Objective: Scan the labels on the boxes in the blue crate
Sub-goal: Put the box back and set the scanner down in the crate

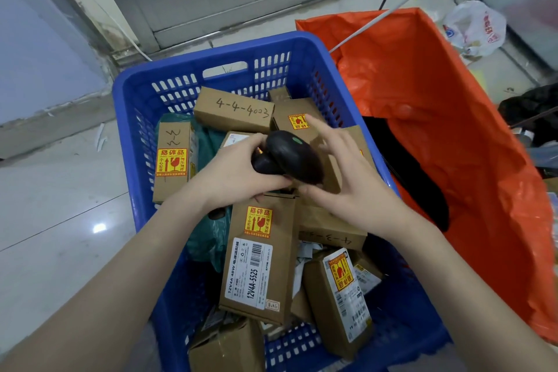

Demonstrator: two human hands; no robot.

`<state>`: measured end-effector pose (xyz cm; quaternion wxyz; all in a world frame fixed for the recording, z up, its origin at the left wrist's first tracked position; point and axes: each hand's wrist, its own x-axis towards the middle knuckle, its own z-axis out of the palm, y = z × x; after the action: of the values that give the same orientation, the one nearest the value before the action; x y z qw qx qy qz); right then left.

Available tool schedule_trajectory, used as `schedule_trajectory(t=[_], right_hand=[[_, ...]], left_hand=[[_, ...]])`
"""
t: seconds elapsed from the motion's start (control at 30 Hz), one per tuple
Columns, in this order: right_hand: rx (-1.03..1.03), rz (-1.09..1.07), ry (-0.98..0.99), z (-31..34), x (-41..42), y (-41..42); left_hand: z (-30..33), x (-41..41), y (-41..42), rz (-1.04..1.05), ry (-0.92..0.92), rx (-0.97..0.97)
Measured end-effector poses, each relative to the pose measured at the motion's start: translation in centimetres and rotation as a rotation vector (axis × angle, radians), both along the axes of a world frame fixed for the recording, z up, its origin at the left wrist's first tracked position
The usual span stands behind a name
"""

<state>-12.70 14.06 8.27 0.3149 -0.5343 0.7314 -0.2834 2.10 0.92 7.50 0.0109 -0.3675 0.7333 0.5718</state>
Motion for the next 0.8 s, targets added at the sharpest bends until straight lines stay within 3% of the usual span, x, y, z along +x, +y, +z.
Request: schedule_trajectory(t=[0.33,0.63,0.8], right_hand=[[-0.029,-0.096,0.015,-0.7,0.6,3.2],[0.124,-0.266,0.179,-1.7,-0.3,4.7],[0.189,-0.310,0.146,-2.9,0.0,5.3]], left_hand=[[-0.2,-0.6,1.2,-0.155,0.032,-0.057],[-2.1,1.7,1.7,-0.426,-0.290,-0.151],[-3.0,2.2,1.8,-0.391,-0.264,-0.188]])
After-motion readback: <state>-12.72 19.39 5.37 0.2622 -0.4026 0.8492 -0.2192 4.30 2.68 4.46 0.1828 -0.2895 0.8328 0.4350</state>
